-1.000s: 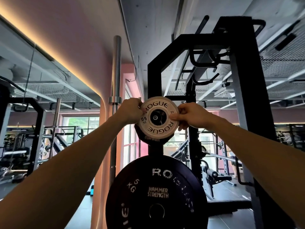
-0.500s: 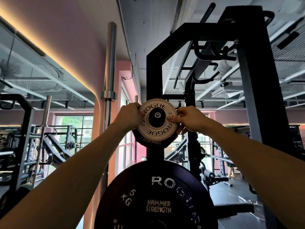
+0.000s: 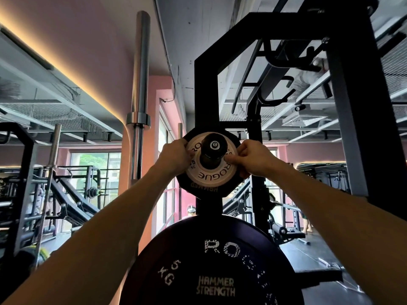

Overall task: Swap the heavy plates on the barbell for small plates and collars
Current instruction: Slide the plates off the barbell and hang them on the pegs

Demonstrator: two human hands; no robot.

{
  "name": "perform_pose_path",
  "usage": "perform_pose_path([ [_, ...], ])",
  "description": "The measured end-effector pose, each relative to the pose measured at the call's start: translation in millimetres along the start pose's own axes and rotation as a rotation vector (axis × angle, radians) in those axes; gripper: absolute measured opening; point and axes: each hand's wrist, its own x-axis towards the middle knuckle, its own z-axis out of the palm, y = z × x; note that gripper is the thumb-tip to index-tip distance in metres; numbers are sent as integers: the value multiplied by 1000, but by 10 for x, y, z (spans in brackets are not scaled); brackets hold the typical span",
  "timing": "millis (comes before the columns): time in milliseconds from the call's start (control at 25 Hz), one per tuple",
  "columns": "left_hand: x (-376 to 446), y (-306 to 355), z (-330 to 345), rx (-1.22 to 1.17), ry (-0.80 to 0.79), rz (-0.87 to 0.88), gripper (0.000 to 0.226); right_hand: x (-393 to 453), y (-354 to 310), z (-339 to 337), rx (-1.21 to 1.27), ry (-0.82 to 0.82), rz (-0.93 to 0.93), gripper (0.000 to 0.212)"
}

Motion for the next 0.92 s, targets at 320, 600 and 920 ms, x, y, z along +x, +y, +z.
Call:
perform_pose_path([
  [320,150,-64,-24,177,-21,-14,46,172,169,30,-77,-45,-10,38],
  [600,86,-104,61,258,33,-32,39,201,222,115,-165,58,9,47],
  [920,-336,-123,1,122,-126,98,48,-182,122,196,-269,75,30,34],
])
